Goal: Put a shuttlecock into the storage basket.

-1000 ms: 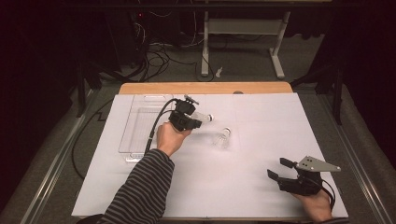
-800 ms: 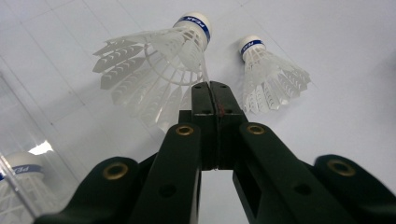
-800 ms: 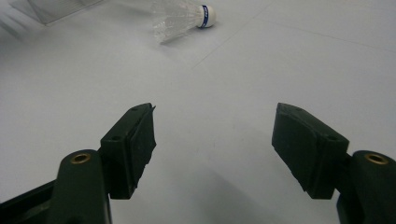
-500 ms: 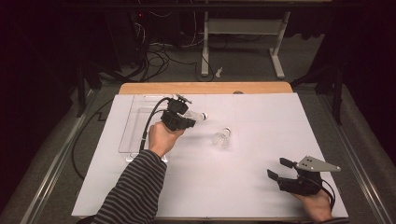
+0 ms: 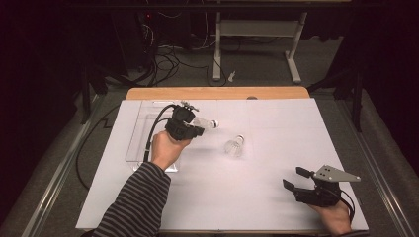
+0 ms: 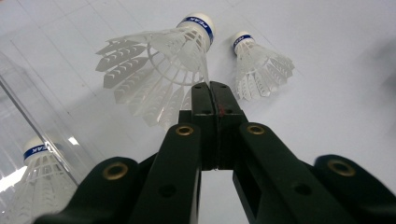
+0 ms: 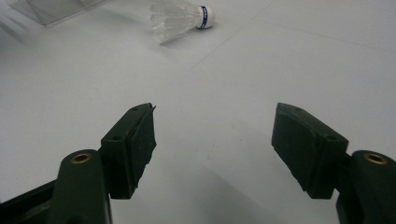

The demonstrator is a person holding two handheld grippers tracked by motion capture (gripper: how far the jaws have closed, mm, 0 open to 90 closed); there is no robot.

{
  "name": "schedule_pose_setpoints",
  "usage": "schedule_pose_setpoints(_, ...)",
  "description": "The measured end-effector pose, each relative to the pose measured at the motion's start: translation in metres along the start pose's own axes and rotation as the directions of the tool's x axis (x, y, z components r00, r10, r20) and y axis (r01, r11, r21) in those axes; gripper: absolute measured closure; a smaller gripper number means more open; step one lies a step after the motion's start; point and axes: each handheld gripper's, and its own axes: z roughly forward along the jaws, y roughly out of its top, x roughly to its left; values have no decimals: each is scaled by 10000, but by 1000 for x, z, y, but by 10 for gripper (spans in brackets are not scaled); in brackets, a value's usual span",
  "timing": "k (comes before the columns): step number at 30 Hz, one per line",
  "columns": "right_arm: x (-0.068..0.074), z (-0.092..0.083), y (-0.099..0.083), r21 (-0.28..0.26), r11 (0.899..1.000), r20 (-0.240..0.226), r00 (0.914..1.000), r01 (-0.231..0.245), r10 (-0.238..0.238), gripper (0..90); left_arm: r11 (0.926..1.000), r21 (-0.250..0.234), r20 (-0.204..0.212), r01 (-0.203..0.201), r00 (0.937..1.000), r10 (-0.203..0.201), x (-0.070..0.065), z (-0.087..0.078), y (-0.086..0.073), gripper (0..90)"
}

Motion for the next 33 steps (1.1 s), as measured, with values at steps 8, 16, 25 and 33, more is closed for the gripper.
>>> schedule_pose_setpoints(8,0,0,0,-13,10000,11,10000,-8,8,309,9998,-150,-55,130,9999,-131,5,-7,-5,900)
schedule_pose_setpoints(16,0,0,0,-44,10000,13,10000,-16,16,308,9995,-290,-103,125,9999,-128,7,-15,-9,900)
schedule_pose_setpoints(25,0,0,0,-1,10000,21,10000,-16,16,309,9985,-539,-78,60,9999,-64,5,-24,-12,900)
schedule_pose_setpoints(33,0,0,0,0,10000,9,10000,-19,19,308,9972,-735,-27,142,9999,-144,6,-31,-14,900)
